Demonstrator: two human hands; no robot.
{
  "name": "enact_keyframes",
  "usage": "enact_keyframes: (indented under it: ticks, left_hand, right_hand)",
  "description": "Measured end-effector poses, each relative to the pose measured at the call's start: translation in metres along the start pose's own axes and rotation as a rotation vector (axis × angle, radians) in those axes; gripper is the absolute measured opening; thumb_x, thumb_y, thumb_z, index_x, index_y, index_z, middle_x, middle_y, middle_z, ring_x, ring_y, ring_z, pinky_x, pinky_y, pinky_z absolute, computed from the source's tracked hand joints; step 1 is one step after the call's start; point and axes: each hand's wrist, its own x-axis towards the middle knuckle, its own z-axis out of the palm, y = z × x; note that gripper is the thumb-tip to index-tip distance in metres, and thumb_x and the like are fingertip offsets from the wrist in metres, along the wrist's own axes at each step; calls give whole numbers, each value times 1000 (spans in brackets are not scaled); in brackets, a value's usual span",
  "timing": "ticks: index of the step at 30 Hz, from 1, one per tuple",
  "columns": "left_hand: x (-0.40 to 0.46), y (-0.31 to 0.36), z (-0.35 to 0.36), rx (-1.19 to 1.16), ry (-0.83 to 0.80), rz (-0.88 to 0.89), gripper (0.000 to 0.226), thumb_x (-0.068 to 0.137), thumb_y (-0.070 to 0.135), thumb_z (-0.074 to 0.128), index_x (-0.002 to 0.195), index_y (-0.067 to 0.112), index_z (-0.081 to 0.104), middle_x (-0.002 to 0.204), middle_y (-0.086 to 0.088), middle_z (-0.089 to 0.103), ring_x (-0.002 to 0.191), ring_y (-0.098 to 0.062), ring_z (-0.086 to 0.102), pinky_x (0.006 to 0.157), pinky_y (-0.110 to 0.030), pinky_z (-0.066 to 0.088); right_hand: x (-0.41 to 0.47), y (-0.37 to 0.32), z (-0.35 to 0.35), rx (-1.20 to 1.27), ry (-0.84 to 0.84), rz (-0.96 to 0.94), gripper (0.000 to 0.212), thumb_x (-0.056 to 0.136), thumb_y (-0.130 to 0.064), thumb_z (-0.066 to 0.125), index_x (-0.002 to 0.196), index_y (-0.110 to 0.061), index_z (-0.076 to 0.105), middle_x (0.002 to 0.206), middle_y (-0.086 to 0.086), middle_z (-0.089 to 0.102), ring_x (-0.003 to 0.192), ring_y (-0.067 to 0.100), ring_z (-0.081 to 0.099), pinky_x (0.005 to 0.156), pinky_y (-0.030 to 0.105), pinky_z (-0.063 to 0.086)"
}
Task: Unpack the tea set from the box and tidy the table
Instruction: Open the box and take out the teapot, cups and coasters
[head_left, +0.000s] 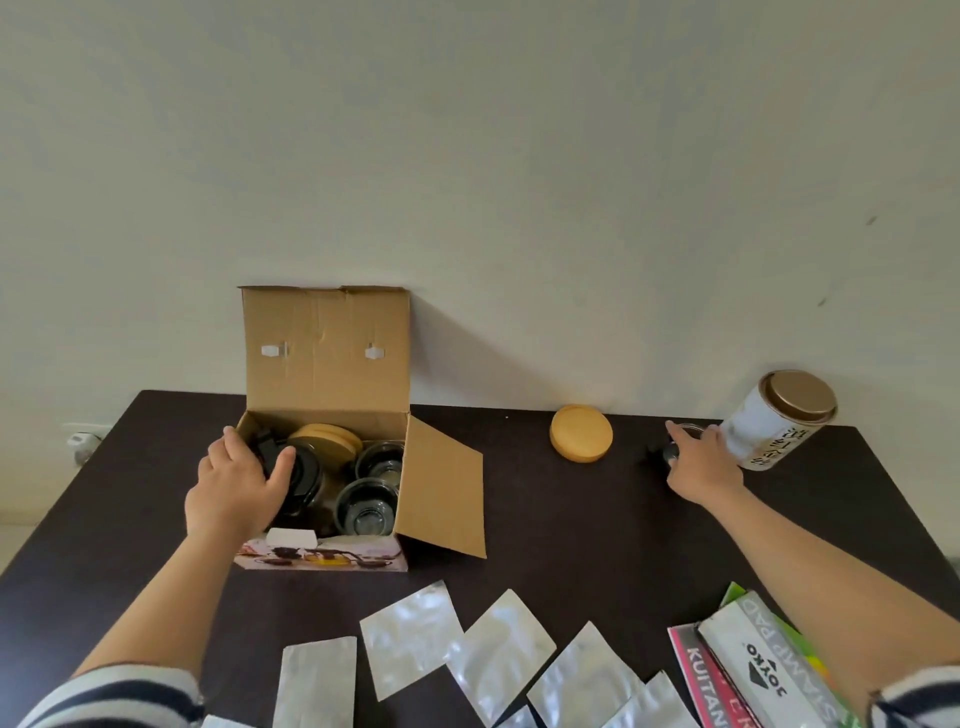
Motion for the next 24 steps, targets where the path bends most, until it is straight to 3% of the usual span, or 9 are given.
enact_keyframes:
  ticks: [4,10,13,19,24]
  left_hand:
    - [-1,2,-1,3,-2,-18,85,91,60,32,147,0,10,148,-23,27,134,-40,30,97,-56,40]
    - [-1,4,-2,0,-3,-17,84,91,60,32,147,1,11,147,-22,29,133,-39,32,96,-55,41]
    - [-2,5,-2,-2,-6,-19,83,92,59,32,147,1,11,148,-22,28,134,-38,31,97,-54,41]
    - [-1,3,-3,-8,-6,-21,82,92,59,32,147,2,11,147,-21,29,133,-38,32,96,-54,42]
    - [0,2,-2,-3,-1,-26,82,91,59,33,147,2,13,147,-21,29,133,-38,32,96,-55,42]
  right_hand:
    - [18,6,0,-124,-4,-46,67,96,-18,47,152,-30,13,158,22,-1,144,45,3,109,50,33]
    - [38,15,0,-160,23,-65,67,96,-14,45,153,-15,10,158,20,9,142,47,12,114,51,26]
    - [46,16,-2,-180,40,-44,64,94,-16,50,150,-8,19,156,18,18,141,43,19,115,48,24]
    - [57,19,-3,-169,-2,0,66,91,-19,54,147,-9,22,156,16,19,141,41,18,107,59,32]
    - [56,16,-4,-125,-26,35,70,93,-19,52,149,-8,12,158,15,12,144,39,10,111,57,26]
